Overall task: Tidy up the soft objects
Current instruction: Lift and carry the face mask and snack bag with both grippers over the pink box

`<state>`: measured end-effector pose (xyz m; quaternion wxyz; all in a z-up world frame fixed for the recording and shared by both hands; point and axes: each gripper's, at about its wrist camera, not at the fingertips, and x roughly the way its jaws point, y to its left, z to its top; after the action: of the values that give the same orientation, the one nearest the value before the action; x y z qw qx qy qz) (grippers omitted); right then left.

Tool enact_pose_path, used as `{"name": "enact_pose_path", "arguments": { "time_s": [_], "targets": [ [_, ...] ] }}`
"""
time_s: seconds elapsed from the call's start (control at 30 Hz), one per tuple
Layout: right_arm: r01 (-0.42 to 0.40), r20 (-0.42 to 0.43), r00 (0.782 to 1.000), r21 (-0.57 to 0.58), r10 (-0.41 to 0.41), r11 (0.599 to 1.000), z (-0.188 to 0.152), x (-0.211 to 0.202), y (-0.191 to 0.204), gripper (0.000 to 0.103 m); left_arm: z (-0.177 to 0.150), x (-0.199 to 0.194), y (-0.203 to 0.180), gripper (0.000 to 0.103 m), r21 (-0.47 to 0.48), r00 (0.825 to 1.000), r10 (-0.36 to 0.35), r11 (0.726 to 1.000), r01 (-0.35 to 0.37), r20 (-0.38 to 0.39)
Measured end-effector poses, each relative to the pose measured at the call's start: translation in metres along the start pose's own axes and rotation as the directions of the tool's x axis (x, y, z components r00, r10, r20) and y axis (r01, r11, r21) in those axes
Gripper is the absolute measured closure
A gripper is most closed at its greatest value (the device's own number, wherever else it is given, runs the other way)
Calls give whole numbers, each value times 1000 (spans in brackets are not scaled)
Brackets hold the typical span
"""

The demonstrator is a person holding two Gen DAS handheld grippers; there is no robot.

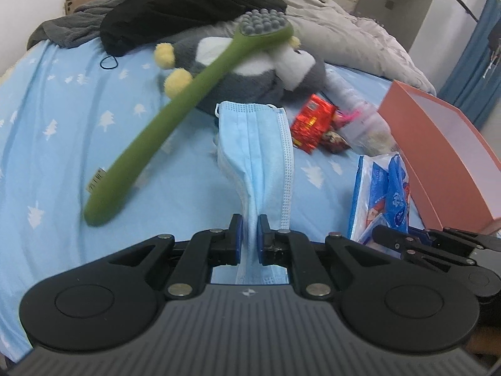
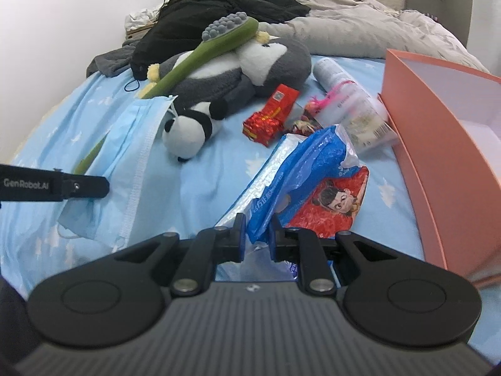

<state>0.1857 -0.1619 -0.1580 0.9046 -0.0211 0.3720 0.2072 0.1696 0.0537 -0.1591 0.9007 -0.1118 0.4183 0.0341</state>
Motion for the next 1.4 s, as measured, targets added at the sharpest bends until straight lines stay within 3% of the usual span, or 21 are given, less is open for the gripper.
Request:
{"name": "enact_pose_path", "arguments": {
  "time_s": [0.3, 0.47, 0.87, 1.4],
  "targets": [
    [20, 8, 1000, 15, -20, 1000, -18, -27, -9, 85, -25, -10, -24, 91, 23, 998, -55, 998, 56, -12],
    [21, 40, 999, 24, -22, 999, -18, -47, -14, 85, -23, -18, -37, 91, 33, 996, -84, 996, 84, -3],
    [44, 165, 985, 45, -50, 998, 15, -97, -40, 85, 29, -49, -91, 91, 115, 978, -186, 978, 175, 92],
    [180, 328, 924, 73, -194, 981, 85, -158, -110, 85, 115, -68, -186, 91, 212, 924, -350, 925, 315, 155]
  ]
}}
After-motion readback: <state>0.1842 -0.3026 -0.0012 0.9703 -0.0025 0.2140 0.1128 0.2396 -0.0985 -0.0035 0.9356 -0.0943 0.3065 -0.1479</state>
